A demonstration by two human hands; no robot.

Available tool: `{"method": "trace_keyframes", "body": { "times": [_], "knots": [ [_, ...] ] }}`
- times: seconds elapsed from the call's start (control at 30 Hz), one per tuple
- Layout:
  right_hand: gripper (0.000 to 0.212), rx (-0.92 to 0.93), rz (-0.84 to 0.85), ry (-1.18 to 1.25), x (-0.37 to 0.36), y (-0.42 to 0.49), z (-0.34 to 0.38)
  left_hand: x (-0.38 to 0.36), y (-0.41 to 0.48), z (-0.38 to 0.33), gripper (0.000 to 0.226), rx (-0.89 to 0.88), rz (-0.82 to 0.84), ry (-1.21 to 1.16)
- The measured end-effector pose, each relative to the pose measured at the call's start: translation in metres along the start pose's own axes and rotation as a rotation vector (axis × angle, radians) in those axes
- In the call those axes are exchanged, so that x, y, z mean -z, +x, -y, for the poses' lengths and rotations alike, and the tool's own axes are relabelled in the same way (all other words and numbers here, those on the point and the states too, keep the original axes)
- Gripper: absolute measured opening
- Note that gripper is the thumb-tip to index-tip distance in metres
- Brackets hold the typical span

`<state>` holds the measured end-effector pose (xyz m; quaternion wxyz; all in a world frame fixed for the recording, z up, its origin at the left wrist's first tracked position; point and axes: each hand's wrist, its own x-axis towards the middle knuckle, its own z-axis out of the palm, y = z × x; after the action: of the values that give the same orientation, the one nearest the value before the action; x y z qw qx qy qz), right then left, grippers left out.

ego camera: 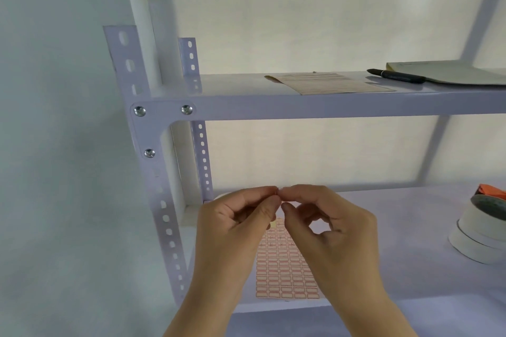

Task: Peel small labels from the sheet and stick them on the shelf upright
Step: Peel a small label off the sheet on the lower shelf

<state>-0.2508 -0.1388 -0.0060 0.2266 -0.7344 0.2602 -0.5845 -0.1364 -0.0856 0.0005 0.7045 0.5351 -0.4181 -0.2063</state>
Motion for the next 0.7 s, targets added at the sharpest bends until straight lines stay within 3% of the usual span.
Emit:
{"method": "trace_keyframes", "body": {
  "times": [0.23, 0.43, 0.7],
  "knots": [
    [0.025, -0.234, 0.088, 0.128, -0.003, 0.010, -0.016, -0.007, 0.011, 0.017, 0.027, -0.029, -0.003, 0.080],
    [0.022, -0.258, 0.231, 0.104, -0.024, 0.023, -0.032, 0.002, 0.030, 0.036, 0.020, -0.036, -0.012, 0.089],
    [0.022, -0.332, 0.167, 0.131, -0.056, 0.031, -0.054, 0.009, 0.051, 0.067, 0.020, 0.053, -0.080, 0.112]
  ]
}}
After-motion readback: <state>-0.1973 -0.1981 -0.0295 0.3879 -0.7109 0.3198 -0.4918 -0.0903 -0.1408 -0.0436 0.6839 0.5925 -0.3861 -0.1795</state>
